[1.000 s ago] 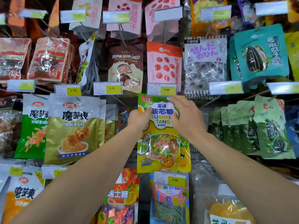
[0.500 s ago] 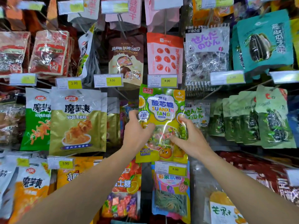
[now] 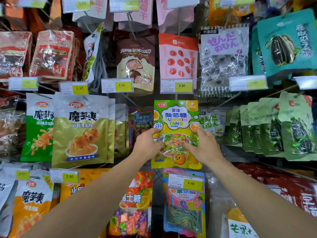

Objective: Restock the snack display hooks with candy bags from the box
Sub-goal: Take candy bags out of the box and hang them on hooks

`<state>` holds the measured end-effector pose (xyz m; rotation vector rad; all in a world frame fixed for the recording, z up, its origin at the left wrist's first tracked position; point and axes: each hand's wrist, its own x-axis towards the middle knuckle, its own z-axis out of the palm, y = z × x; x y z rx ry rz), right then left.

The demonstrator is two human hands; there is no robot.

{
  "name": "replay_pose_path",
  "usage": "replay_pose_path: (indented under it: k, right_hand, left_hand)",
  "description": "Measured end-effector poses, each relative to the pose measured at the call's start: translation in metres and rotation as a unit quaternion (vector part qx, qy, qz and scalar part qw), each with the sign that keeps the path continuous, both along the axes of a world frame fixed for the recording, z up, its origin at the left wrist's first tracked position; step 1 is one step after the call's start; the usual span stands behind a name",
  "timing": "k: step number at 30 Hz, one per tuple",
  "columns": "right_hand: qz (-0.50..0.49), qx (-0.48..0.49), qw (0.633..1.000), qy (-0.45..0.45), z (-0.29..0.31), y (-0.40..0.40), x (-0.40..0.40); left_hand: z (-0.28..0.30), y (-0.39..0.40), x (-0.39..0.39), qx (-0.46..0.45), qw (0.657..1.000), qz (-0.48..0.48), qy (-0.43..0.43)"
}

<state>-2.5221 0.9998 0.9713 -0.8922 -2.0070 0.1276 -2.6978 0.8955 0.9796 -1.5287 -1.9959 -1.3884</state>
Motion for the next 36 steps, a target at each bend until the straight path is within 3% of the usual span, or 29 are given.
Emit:
replay_pose_path:
  k: [4, 10, 21, 31, 36]
  right_hand:
    - [-0.006, -0.055, 0.998, -0.042, 0.001, 0.006, -0.011]
    - [0.005, -0.095, 0.995, -0.017, -0.001, -0.005, -0.017]
    - [-0.054, -0.040, 0.997, -0.036, -0.006, -0.066, -0.018]
    - [-0.047, -0.025, 0.994, -0.093, -0.052, -0.163, -0.014]
    - [-0.006, -0.056, 0.992, -0.113, -0.104, -0.219, -0.011]
  left_hand:
    - [0.002, 0.007, -0.010, -0.072, 0.996, -0.038, -0.025]
    - [-0.003, 0.008, -0.029, -0.086, 0.990, -0.103, -0.053]
    - [-0.007, -0.033, -0.035, -0.073, 0.989, -0.131, -0.010]
    - [-0.045, -0.129, -0.009, -0.022, 0.986, -0.162, -0.041]
    - [-0.095, -0.196, -0.001, -0.058, 0.986, -0.134, -0.084]
